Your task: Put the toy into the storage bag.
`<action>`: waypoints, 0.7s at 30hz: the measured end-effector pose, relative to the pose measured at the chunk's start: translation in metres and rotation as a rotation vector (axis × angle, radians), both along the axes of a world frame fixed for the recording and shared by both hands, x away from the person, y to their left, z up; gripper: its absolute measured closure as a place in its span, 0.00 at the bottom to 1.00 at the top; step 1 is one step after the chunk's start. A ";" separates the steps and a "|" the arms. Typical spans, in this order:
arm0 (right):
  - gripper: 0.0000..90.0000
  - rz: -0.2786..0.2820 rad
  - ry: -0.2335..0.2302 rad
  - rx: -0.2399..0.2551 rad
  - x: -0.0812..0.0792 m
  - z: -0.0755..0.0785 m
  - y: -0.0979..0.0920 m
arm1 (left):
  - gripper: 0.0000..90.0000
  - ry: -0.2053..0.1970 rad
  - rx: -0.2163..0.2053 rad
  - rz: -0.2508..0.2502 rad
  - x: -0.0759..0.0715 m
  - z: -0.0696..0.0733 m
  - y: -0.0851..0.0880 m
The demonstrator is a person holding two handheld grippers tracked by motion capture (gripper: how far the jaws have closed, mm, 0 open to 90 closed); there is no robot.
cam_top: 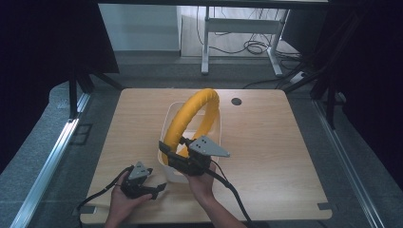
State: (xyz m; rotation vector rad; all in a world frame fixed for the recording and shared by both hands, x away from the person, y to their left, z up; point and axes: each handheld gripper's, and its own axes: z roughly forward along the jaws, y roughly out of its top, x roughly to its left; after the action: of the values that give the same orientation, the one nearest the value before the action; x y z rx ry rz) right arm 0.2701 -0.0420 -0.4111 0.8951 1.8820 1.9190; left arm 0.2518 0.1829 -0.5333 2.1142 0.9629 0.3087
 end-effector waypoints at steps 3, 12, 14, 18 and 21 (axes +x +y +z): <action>0.50 0.007 0.021 -0.004 0.000 -0.001 -0.002 | 0.22 0.002 -0.001 -0.002 0.000 0.000 0.000; 0.45 0.013 0.031 -0.035 0.001 -0.002 -0.005 | 0.21 0.003 0.002 -0.003 0.000 0.000 0.000; 0.39 0.012 0.038 -0.047 0.001 -0.002 -0.006 | 0.21 0.004 0.003 -0.004 0.000 -0.001 0.000; 0.29 0.023 0.054 -0.044 0.001 -0.001 -0.011 | 0.21 0.005 0.002 -0.001 0.001 -0.001 0.000; 0.25 0.031 0.049 -0.056 -0.001 0.002 -0.018 | 0.21 0.006 0.005 0.000 0.002 -0.001 0.000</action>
State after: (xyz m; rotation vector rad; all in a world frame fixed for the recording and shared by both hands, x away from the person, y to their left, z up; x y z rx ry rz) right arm 0.2695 -0.0595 -0.4090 0.9095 1.9780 1.8685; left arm 0.2536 0.1831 -0.5343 2.1207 0.9661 0.3048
